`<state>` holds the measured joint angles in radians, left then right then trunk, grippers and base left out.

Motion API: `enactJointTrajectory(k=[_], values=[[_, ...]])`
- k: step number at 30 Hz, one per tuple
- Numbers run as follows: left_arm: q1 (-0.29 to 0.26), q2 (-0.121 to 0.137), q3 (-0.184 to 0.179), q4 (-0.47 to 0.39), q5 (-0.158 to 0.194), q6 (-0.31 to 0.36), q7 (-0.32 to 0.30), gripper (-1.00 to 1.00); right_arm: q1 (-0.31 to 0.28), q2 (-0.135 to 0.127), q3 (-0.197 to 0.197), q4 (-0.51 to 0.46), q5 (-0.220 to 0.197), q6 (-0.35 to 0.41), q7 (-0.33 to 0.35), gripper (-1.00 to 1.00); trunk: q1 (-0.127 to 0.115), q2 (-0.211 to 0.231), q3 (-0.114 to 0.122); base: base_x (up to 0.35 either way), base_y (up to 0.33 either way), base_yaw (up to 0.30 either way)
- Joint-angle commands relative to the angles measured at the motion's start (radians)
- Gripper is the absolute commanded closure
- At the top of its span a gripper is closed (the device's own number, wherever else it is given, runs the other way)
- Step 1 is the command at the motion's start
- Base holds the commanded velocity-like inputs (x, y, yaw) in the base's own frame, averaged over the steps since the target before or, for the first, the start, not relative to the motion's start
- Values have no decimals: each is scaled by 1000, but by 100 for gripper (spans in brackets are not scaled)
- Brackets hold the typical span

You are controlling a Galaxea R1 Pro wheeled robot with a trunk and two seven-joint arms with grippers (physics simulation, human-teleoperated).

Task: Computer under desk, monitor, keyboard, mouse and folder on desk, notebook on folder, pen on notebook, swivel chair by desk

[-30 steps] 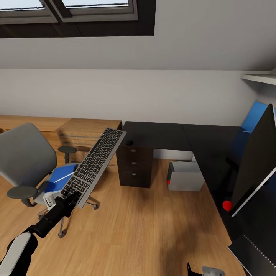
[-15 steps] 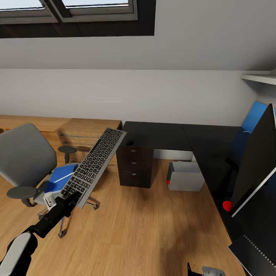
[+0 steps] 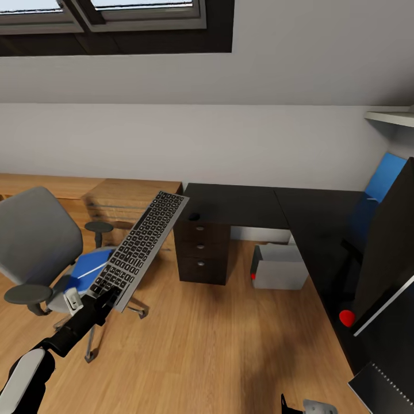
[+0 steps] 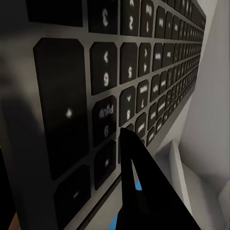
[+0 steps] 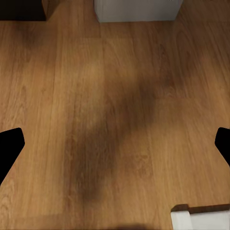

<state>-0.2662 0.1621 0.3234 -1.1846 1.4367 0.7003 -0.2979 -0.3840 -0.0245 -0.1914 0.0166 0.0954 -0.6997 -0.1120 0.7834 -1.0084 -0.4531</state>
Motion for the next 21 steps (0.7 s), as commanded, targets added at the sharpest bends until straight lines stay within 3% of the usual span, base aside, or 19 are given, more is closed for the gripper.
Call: enactJointTrajectory(k=[1,7,17,21], values=[[-1,2,2,0,1,7,-2,100,-1,0,-5,2,10,-3,-6,-100,0,-1,-1,30,0,0],[-1,21,1,0,-13,11,-6,100,-1,0,-5,2,10,-3,-6,-100,0,-1,-1,10,0,0],[-1,23,0,0,-18,8,-1,100,-1,0,-5,2,10,-3,-6,-100,0,-1,-1,1,-3,0],[-1,23,-1,0,-19,8,0,100,-1,0,-5,2,10,-3,-6,-100,0,-1,-1,0,-178,0]])
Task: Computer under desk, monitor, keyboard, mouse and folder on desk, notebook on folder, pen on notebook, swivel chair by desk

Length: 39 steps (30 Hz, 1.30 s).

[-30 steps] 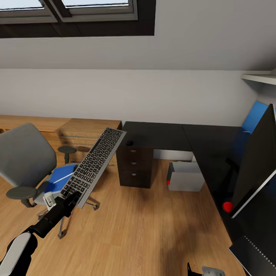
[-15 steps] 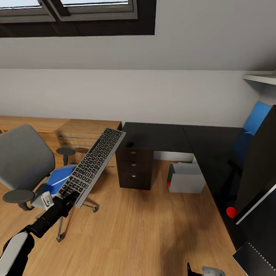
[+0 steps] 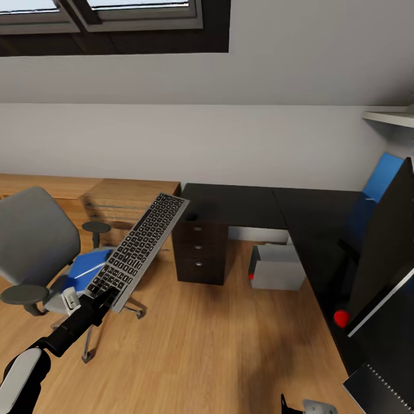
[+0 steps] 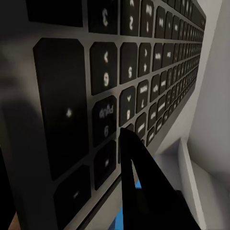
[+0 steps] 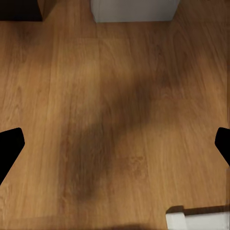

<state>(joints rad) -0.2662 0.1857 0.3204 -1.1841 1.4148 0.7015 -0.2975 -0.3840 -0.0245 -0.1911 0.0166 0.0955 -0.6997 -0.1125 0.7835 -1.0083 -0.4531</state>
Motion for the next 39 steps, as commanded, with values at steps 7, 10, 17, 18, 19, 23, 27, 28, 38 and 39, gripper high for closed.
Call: enactJointTrajectory(k=[7,10,17,18,19,23,27,28,38,39], values=[[-1,0,2,0,5,9,0,100,-1,0,-5,2,10,-3,-5,-100,0,-1,-1,22,-248,0],[-1,0,2,0,5,10,-1,100,-1,0,-5,2,10,-3,-5,-100,0,-1,-1,102,-106,0],[-1,0,2,0,6,10,-3,100,-1,0,-5,2,10,-3,-5,-100,0,-1,-1,140,40,0],[-1,0,2,0,6,10,-4,100,-1,0,-5,2,10,-3,-5,-100,0,-1,-1,155,106,0],[-1,1,2,0,6,10,-4,100,-1,0,-5,2,10,-3,-5,-100,0,-1,-1,157,114,0],[-1,1,2,0,6,10,-5,100,-1,0,-5,2,10,-3,-5,-100,0,-1,-1,158,98,0],[-1,0,3,0,6,10,-5,100,-1,0,-5,2,10,-3,-6,-100,0,-1,-1,147,33,0],[-1,0,3,0,6,10,-5,100,-1,0,-5,2,10,-3,-5,-100,0,-1,-1,137,13,0],[-1,2,3,0,4,12,-5,100,-1,0,-5,2,10,-3,-6,-100,0,-1,-1,136,31,0],[-1,2,3,0,4,12,-5,100,-1,0,-5,2,10,-3,-6,-100,0,-1,-1,170,137,0]])
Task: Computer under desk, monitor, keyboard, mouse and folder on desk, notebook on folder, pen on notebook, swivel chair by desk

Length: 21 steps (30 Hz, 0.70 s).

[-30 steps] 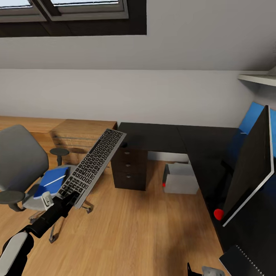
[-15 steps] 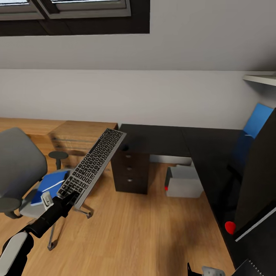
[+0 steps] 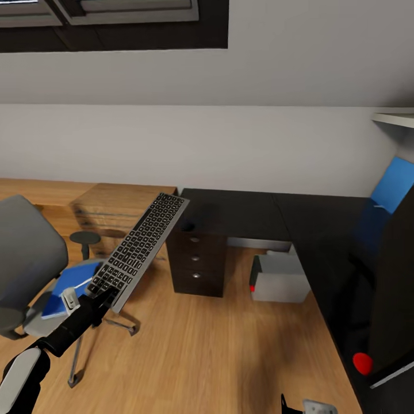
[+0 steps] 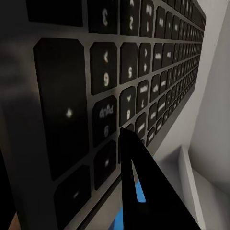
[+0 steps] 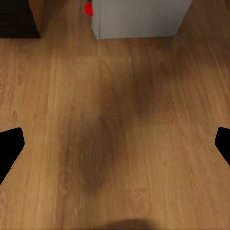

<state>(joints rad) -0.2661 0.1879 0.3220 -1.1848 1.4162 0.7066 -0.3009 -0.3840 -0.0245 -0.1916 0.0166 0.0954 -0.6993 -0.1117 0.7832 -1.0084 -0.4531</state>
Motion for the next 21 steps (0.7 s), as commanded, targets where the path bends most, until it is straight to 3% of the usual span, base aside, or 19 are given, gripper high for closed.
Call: enactJointTrajectory(k=[1,9,21], values=[[-1,0,2,1,3,6,-1,100,-1,0,-5,2,10,-3,-6,-100,0,-1,-1,182,169,0],[-1,1,2,1,3,5,-2,100,-1,-1,-5,2,10,-3,-6,-100,0,-1,-1,159,136,0],[-1,0,2,1,3,4,-3,100,-1,-5,-5,2,10,-4,-3,-100,0,-1,1,17,11,-69]])
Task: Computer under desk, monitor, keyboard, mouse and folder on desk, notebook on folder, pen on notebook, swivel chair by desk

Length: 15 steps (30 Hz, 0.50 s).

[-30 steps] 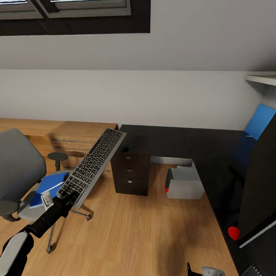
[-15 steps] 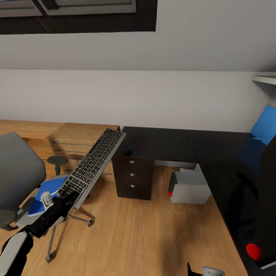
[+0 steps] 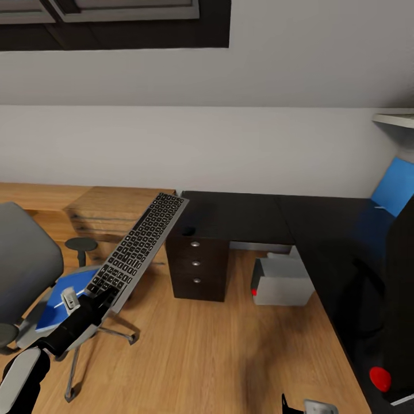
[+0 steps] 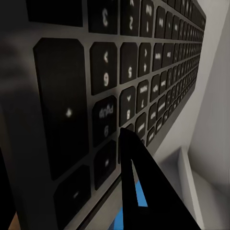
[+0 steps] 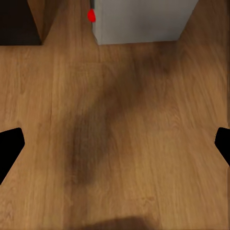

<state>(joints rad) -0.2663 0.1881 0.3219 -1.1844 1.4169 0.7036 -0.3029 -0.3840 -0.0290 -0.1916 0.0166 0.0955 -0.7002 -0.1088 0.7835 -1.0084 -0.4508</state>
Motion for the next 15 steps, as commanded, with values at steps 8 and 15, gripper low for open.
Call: enactJointTrajectory(k=[8,15], values=[[-1,0,2,0,2,7,-1,100,-1,0,-5,2,10,-4,-6,-100,0,-1,1,0,0,-65],[-1,-1,2,0,1,8,-1,100,-1,1,-5,2,10,-4,-6,-100,0,-1,1,0,0,-5]])
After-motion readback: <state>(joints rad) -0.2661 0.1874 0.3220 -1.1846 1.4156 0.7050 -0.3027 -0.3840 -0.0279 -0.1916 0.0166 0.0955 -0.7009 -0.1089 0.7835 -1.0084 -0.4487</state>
